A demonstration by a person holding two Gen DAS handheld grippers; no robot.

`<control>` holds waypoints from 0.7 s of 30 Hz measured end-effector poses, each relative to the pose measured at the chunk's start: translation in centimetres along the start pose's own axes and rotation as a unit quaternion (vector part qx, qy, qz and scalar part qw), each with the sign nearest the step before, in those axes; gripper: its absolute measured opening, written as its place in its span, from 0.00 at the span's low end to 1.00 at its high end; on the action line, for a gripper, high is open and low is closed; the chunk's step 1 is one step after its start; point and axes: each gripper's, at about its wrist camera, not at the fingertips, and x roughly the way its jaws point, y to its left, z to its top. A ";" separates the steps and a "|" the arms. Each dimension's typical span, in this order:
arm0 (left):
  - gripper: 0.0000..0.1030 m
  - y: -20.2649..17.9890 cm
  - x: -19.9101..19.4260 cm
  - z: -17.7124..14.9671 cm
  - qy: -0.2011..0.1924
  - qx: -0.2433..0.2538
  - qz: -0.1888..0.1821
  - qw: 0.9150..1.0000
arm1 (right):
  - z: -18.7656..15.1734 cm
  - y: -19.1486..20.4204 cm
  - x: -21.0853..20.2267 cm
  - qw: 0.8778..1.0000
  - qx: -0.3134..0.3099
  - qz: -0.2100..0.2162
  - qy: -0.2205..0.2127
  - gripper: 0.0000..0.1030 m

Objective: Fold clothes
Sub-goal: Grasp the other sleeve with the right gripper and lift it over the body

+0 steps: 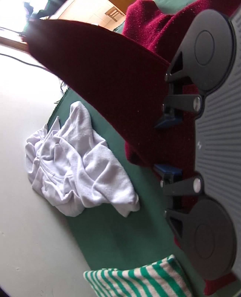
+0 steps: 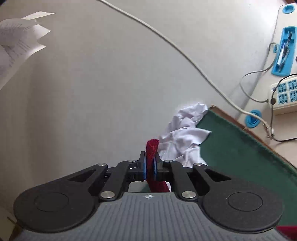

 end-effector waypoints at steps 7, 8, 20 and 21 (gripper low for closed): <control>0.38 -0.3 -3.7 -1.6 -0.002 0.059 -0.021 0.998 | -3.2 7.2 1.1 0.996 0.003 0.083 0.035 0.07; 0.38 -0.2 -4.0 -2.1 0.003 0.065 -0.021 0.998 | -3.8 8.2 1.2 0.995 0.002 0.093 0.042 0.07; 0.65 4.1 -6.3 -6.0 -0.011 0.022 -0.036 0.999 | -12.9 16.2 0.7 0.965 0.013 0.220 0.145 0.08; 0.65 4.4 -6.8 -6.5 -0.015 0.023 -0.038 0.999 | -13.5 16.5 0.6 0.961 0.012 0.229 0.154 0.08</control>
